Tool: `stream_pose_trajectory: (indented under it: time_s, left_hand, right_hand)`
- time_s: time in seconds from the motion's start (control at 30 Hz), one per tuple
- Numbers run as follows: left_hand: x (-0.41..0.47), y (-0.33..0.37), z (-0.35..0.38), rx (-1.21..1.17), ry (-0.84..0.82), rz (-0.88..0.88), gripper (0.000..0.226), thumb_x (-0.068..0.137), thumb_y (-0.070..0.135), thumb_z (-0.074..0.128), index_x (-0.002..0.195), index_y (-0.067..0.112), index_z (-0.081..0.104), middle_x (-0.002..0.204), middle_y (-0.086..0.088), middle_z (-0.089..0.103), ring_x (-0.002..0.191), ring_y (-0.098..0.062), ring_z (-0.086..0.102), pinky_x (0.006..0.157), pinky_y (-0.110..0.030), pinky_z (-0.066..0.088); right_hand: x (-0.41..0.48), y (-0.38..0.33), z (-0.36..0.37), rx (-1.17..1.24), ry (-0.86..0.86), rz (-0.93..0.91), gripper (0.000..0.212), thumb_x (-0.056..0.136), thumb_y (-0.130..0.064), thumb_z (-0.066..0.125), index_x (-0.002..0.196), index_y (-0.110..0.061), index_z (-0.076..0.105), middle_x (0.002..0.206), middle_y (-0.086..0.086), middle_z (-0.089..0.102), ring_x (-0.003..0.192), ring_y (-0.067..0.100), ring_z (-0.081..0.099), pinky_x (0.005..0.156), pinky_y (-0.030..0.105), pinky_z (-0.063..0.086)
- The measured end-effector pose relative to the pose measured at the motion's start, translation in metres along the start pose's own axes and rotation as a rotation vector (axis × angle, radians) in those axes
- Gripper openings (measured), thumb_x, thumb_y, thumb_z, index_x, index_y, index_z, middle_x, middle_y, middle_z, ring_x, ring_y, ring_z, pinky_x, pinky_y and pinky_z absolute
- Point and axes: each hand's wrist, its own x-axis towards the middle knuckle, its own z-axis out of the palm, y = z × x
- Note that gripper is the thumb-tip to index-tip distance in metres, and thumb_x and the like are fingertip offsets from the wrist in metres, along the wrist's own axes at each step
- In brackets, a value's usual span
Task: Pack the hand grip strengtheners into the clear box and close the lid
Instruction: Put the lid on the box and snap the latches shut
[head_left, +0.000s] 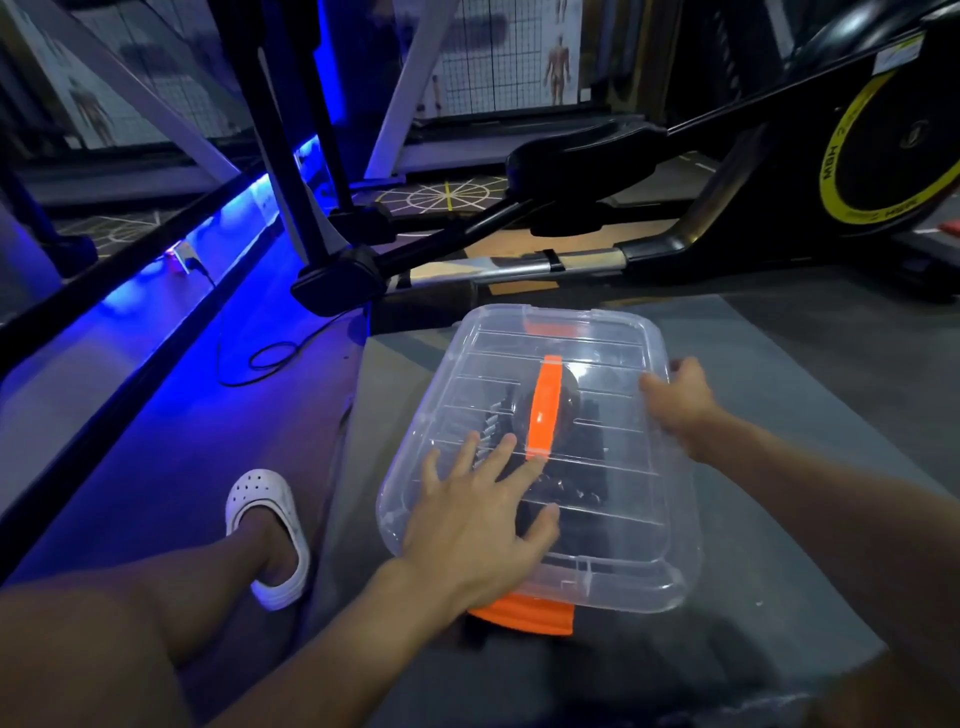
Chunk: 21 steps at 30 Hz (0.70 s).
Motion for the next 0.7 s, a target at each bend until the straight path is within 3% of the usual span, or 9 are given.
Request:
stream_pose_trajectory:
  time_s: [0.1,0.2,0.33,0.43,0.5,0.6,0.7]
  left_hand:
    - [0.01,-0.023,-0.003,-0.02,-0.015,0.087,0.066,0.084,0.064,0.013,0.146,0.048,0.029,0.16,0.015,0.023,0.15,-0.021,0.014,0.116,-0.055,0.011]
    - [0.026,-0.051,-0.007,-0.034,-0.04,0.18,0.064,0.085,0.062,0.012,0.144,0.051,0.031,0.159,0.019,0.024,0.149,-0.015,0.017,0.117,-0.049,0.013]
    - [0.056,-0.088,-0.011,-0.052,-0.076,0.288,0.061,0.087,0.059,0.014,0.145,0.049,0.033,0.158,0.021,0.025,0.148,-0.008,0.018,0.119,-0.041,0.014]
    - [0.069,-0.1,-0.011,-0.057,-0.097,0.31,0.062,0.087,0.058,0.015,0.145,0.048,0.034,0.158,0.02,0.024,0.148,-0.007,0.017,0.12,-0.037,0.012]
    - [0.068,-0.089,-0.01,-0.072,-0.057,0.257,0.065,0.084,0.059,0.014,0.142,0.046,0.039,0.157,0.017,0.029,0.148,-0.01,0.021,0.119,-0.043,0.016]
    - [0.058,-0.036,-0.015,-0.194,-0.027,0.08,0.062,0.086,0.064,0.018,0.135,0.038,0.047,0.151,0.01,0.039,0.144,-0.016,0.028,0.114,-0.057,0.021]
    - [0.053,0.029,-0.015,-0.247,-0.068,0.043,0.074,0.084,0.074,0.02,0.141,0.032,0.039,0.153,0.007,0.034,0.144,-0.02,0.024,0.112,-0.064,0.016]
  right_hand:
    - [-0.006,0.007,0.001,0.03,0.07,0.027,0.022,0.092,-0.018,0.051,0.106,-0.013,0.034,0.09,0.011,0.05,0.067,0.024,0.049,0.05,0.03,0.04]
    - [-0.015,0.013,0.002,0.012,0.139,0.046,0.027,0.091,-0.02,0.051,0.107,-0.013,0.031,0.098,0.014,0.049,0.079,0.029,0.052,0.065,0.042,0.051]
    - [-0.026,0.02,0.005,0.028,0.188,0.055,0.044,0.088,-0.022,0.053,0.122,-0.011,0.027,0.105,0.013,0.052,0.087,0.03,0.054,0.074,0.042,0.049]
    - [-0.028,0.025,0.003,0.04,0.159,0.035,0.048,0.079,-0.03,0.059,0.111,-0.015,0.027,0.106,0.014,0.057,0.088,0.033,0.061,0.076,0.051,0.056]
    - [-0.025,0.022,-0.002,-0.052,0.17,0.008,0.05,0.079,-0.03,0.064,0.11,-0.011,0.03,0.114,0.016,0.055,0.094,0.033,0.058,0.078,0.044,0.051]
    - [-0.005,0.016,-0.016,-0.26,0.254,-0.054,0.062,0.078,-0.031,0.07,0.121,0.0,0.038,0.129,0.02,0.042,0.118,0.037,0.047,0.097,0.043,0.041]
    - [0.029,0.007,-0.032,-0.393,0.168,-0.122,0.065,0.083,-0.031,0.066,0.134,-0.003,0.04,0.138,0.021,0.037,0.129,0.038,0.037,0.107,0.042,0.031]
